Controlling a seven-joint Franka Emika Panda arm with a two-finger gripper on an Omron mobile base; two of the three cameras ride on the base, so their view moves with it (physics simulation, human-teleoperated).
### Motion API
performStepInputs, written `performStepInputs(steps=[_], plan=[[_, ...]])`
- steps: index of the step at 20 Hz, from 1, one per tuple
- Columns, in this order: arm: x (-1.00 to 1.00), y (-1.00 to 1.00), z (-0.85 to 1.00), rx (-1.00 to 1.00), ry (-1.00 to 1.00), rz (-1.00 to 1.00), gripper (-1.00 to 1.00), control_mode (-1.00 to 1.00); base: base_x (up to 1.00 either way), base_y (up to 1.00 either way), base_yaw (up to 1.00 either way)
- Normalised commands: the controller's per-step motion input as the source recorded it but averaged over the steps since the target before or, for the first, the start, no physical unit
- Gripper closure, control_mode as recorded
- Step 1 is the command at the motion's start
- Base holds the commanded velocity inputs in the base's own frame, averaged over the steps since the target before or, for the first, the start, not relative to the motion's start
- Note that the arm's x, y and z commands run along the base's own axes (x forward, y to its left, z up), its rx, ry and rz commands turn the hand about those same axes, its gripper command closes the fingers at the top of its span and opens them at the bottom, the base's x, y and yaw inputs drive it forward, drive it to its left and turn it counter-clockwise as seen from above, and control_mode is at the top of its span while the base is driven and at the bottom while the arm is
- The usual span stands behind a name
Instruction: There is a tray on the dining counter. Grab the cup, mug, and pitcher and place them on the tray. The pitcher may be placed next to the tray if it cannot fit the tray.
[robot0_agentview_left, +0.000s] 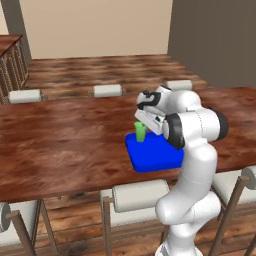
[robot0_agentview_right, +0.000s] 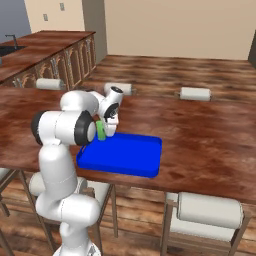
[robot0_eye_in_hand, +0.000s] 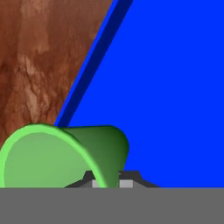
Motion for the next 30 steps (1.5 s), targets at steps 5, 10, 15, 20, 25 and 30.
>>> performStepInputs(steps=[5,10,15,20,25,30], plan=[[0.05,0.08,-0.31,0.00,0.01,0.00,1.00,-1.00,0.00,0.00,0.00],[0.17,0.00,-0.24,0.00,0.00,0.00,1.00,-1.00,0.00,0.00,0.00],[0.17,0.00,-0.19,0.00,0.00,0.00,1.00,-1.00,0.00,0.00,0.00],[0.03,0.00,-0.05,0.00,0.00,0.00,1.00,-1.00,0.00,0.00,0.00],[0.00,0.00,0.00,0.00,0.00,0.00,1.00,-1.00,0.00,0.00,0.00],[0.00,0.00,0.00,0.00,0.00,0.00,-1.00,-1.00,0.00,0.00,0.00]])
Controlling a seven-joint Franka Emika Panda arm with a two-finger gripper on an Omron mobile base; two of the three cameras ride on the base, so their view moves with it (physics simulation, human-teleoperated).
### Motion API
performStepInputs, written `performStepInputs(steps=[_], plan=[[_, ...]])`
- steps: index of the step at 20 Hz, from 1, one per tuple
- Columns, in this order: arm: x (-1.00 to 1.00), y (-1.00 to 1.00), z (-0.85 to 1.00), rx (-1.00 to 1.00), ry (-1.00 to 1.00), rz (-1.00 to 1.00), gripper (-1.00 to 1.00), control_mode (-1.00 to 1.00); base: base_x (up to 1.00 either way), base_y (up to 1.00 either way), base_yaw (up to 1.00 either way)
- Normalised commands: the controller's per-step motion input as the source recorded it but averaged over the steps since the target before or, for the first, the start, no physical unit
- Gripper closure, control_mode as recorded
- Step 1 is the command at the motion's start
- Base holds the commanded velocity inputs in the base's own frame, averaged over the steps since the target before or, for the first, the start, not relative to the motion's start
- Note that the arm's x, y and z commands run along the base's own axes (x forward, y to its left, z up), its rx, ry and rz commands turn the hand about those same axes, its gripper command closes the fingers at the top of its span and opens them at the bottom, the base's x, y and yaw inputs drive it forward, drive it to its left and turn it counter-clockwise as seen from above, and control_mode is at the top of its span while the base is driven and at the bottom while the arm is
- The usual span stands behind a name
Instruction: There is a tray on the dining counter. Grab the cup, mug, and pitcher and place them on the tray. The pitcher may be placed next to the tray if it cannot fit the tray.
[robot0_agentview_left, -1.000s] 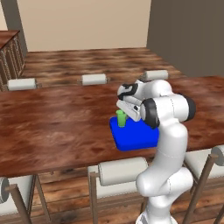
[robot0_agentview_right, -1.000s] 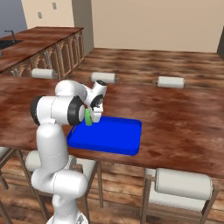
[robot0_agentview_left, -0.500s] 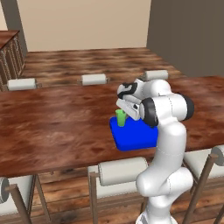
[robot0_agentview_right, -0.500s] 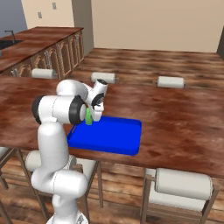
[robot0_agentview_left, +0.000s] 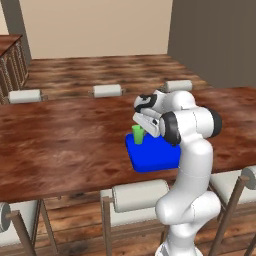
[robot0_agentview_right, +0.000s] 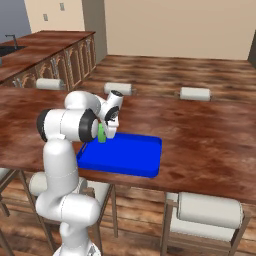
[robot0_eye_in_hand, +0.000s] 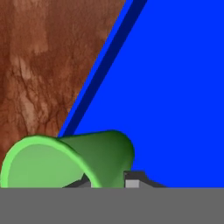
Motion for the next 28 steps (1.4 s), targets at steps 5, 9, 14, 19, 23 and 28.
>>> performStepInputs(steps=[5,9,14,19,23,28], plan=[[0.00,0.00,0.00,0.00,0.00,0.00,-1.00,-1.00,0.00,0.00,0.00],[0.00,0.00,0.00,0.00,0.00,0.00,-1.00,-1.00,0.00,0.00,0.00],[0.00,0.00,0.01,0.00,0.00,0.00,-1.00,-1.00,0.00,0.00,0.00],[0.00,-0.01,0.36,0.00,0.00,0.00,-1.00,-1.00,0.00,0.00,0.00],[-0.05,-0.08,0.65,0.00,0.00,0.00,-1.00,-1.00,0.00,0.00,0.00],[-0.57,-0.35,0.45,-0.03,-0.06,0.11,-1.00,-1.00,0.00,0.00,0.00]])
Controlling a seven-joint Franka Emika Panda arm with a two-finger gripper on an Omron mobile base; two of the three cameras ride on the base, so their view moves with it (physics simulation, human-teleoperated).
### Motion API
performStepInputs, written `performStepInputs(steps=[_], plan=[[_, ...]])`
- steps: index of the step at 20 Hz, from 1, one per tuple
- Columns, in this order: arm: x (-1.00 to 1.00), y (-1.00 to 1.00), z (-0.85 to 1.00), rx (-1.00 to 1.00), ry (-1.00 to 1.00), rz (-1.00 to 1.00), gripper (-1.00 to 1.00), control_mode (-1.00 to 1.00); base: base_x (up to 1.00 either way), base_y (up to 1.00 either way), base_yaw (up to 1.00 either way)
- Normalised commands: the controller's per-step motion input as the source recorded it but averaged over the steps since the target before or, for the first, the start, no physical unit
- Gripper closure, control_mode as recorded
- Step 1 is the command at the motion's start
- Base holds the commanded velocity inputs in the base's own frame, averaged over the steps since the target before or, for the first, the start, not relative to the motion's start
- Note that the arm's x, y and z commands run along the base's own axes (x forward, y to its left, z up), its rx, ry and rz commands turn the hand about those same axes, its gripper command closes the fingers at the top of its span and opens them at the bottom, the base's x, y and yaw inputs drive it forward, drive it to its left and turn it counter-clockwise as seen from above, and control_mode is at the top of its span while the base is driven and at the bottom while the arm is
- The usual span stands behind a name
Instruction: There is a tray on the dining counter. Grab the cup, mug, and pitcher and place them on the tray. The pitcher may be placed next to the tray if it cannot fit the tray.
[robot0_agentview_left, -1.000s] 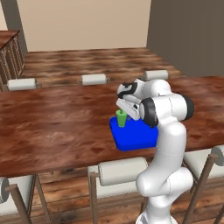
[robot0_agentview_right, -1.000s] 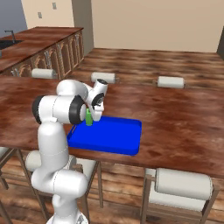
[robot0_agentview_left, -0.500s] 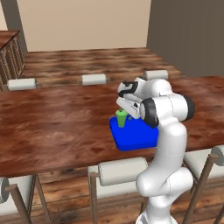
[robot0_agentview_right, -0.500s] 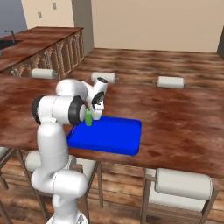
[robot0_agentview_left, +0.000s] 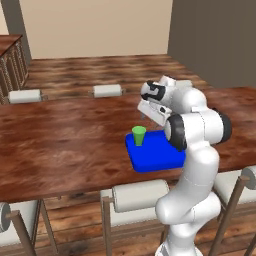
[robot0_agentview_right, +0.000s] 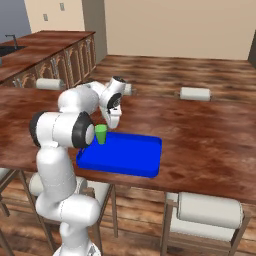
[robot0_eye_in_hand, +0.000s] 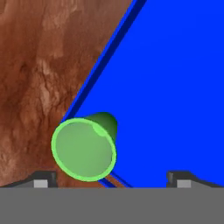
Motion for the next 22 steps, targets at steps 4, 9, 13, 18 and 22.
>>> performStepInputs(steps=[4,9,13,18,22], plan=[[-0.98,-0.37,0.24,-0.09,-0.13,0.24,-1.00,-1.00,0.00,0.00,0.00],[-0.97,-0.31,0.17,-0.09,-0.11,0.23,-1.00,-1.00,0.00,0.00,0.00],[-0.99,-0.27,0.27,-0.10,-0.18,0.22,-1.00,-1.00,0.00,0.00,0.00],[-0.96,-0.05,0.41,-0.09,-0.09,0.11,-1.00,-1.00,0.00,0.00,0.00],[-0.93,0.00,0.50,-0.11,-0.02,0.04,-1.00,-1.00,0.00,0.00,0.00]])
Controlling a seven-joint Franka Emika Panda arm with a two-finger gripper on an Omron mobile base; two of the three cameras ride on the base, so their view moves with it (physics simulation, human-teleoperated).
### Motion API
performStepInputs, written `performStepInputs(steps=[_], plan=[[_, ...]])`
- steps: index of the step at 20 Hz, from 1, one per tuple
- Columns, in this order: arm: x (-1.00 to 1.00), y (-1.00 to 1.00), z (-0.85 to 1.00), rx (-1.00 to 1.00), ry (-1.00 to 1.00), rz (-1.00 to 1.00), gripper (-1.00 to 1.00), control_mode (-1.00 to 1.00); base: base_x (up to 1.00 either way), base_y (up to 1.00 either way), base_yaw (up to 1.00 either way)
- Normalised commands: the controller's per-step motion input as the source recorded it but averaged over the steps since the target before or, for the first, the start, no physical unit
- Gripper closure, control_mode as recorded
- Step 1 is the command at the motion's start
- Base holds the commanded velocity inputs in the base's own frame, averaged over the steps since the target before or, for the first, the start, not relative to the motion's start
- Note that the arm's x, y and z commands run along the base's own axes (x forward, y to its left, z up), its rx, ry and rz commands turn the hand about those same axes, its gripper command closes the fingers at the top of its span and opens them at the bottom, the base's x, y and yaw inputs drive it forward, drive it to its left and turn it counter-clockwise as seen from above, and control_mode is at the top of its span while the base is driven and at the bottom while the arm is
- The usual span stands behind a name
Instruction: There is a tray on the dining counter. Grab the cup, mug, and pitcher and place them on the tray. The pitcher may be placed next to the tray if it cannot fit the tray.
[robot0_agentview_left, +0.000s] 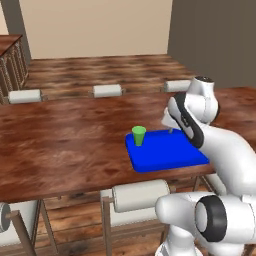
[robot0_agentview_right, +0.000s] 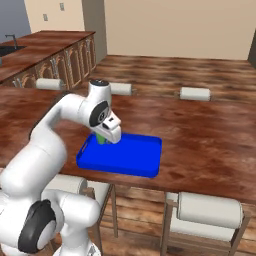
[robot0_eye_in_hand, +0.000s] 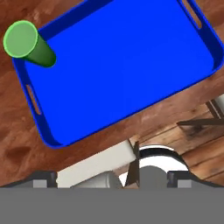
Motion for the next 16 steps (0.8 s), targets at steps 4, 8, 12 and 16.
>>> performStepInputs(steps=[4,8,12,16], plan=[[-0.73,0.00,0.56,-0.08,0.00,0.06,-1.00,-1.00,0.00,0.00,0.00],[-0.50,0.12,0.55,-0.04,0.00,0.09,-1.00,-1.00,0.00,0.00,0.00],[-0.20,0.18,0.46,-0.02,0.00,0.16,-1.00,-1.00,0.00,0.00,0.00],[-0.27,0.13,0.16,-0.08,0.00,0.17,-1.00,-1.00,0.00,0.00,0.00]])
